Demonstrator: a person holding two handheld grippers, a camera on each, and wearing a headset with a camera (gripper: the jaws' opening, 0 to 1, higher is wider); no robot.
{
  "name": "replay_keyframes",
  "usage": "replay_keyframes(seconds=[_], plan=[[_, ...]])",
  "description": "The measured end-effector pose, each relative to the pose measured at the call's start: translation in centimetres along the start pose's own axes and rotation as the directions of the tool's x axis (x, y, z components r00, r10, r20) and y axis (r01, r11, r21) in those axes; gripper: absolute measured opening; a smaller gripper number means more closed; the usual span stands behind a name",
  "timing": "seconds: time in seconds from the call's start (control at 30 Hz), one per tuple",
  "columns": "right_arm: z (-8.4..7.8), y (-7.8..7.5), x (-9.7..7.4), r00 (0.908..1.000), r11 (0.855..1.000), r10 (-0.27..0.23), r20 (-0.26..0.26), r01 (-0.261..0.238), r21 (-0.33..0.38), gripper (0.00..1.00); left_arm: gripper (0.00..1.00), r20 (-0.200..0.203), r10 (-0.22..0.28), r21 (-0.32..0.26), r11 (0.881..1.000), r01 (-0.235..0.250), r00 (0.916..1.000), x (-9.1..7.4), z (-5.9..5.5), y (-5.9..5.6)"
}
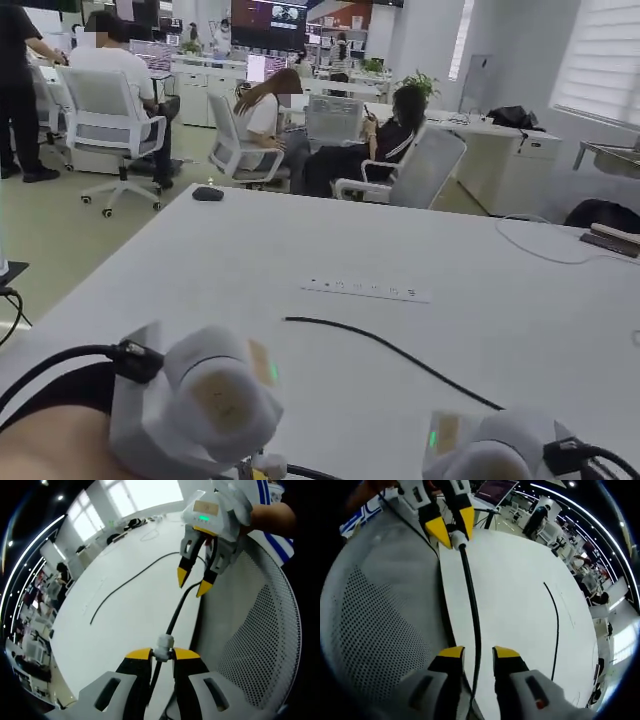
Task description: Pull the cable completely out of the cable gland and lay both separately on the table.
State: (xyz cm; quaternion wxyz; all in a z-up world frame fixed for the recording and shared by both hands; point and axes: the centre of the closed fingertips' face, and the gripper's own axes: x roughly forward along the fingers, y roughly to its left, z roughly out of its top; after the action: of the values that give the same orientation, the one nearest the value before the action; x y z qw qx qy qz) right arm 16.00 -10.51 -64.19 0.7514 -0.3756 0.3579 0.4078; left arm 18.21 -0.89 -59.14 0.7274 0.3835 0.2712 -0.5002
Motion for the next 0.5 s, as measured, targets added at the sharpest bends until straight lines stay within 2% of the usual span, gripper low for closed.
replay_keyframes(seconds=[0.03, 0.1, 0.13, 0.17, 0.2, 0.3, 0.33, 0.37, 0.5], plan=[[0.8, 0.3, 0.0, 0.9998, 1.0, 0.005, 0.017, -0.005, -0.006, 0.21, 0.17, -0.007, 0.003, 0.006, 1.0, -0.003, 1.0, 0.0, 0.0, -0.2], [3.4, 0.8, -0.1, 0.9958, 0.999, 0.002, 0.092, 0.001, -0.033, 0.22, 0.17, -0.013, 0.006, 0.02, 1.0, -0.006, 0.9999, 0.1, 0.0, -0.4], [4.8, 1.0, -0.3, 0.9906, 0.999, 0.002, 0.137, 0.005, -0.049, 0.22, 0.17, -0.01, 0.005, 0.026, 1.0, -0.004, 0.9999, 0.1, 0.2, -0.6], [5.8, 1.2, -0.4, 0.9846, 0.998, 0.002, 0.175, 0.008, -0.06, 0.22, 0.17, -0.005, 0.001, 0.027, 1.0, 0.0, 1.0, 0.1, 0.4, -0.9], [7.0, 1.4, -0.5, 0.9748, 0.998, 0.007, 0.223, 0.007, -0.061, 0.22, 0.17, -0.002, -0.001, 0.03, 1.0, 0.001, 1.0, 0.2, 0.6, -1.1], [9.0, 1.9, -0.9, 0.9525, 0.999, 0.026, 0.304, -0.015, -0.039, 0.2, 0.17, 0.001, 0.001, 0.047, 0.999, -0.001, 1.0, 0.3, 0.7, -1.4], [9.2, 2.0, -1.0, 0.9504, 0.999, 0.033, 0.309, -0.02, -0.045, 0.19, 0.17, 0.003, 0.0, 0.051, 0.999, 0.0, 1.0, 0.3, 0.8, -1.5], [9.4, 2.3, -1.0, 0.9475, 0.996, 0.05, 0.316, -0.026, -0.08, 0.17, 0.17, 0.005, -0.001, 0.052, 0.999, 0.001, 1.0, 0.2, 0.8, -1.7], [8.8, 2.2, -0.8, 0.9561, 0.994, 0.051, 0.289, -0.021, -0.108, 0.05, 0.17, 0.003, -0.011, 0.088, 0.996, 0.01, 0.9999, 0.1, 0.9, -2.3]])
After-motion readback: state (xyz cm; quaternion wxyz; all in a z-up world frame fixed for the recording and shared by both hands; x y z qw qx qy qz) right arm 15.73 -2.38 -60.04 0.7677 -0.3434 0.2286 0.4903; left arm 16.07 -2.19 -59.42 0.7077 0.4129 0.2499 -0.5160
